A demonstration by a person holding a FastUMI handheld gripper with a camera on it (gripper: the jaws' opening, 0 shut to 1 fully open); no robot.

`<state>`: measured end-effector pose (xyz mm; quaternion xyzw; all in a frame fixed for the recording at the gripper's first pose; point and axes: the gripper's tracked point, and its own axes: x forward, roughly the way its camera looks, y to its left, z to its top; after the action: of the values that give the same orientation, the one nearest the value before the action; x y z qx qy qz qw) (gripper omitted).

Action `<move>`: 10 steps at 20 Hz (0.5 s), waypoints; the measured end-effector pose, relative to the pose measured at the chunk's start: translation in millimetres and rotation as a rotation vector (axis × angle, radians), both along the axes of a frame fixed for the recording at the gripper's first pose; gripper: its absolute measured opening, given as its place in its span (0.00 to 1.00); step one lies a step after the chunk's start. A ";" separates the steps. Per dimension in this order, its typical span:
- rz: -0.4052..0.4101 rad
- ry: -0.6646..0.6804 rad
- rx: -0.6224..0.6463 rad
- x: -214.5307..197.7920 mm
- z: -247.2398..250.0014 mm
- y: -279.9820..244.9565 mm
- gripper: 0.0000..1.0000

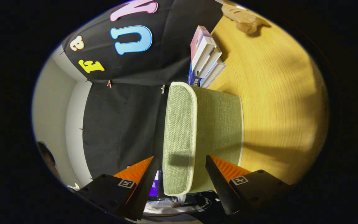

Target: Open the storage box then place both shoes into the box .Put the left shoe in first, then the right shoe, with the right side of both shoes facing outward in a uniform manner.

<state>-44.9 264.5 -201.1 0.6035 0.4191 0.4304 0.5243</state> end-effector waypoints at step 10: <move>0.023 0.058 0.143 -12.9 2.8 13.6 0.75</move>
<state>-57.9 278.1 -198.3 0.6466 0.4093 0.4475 0.4626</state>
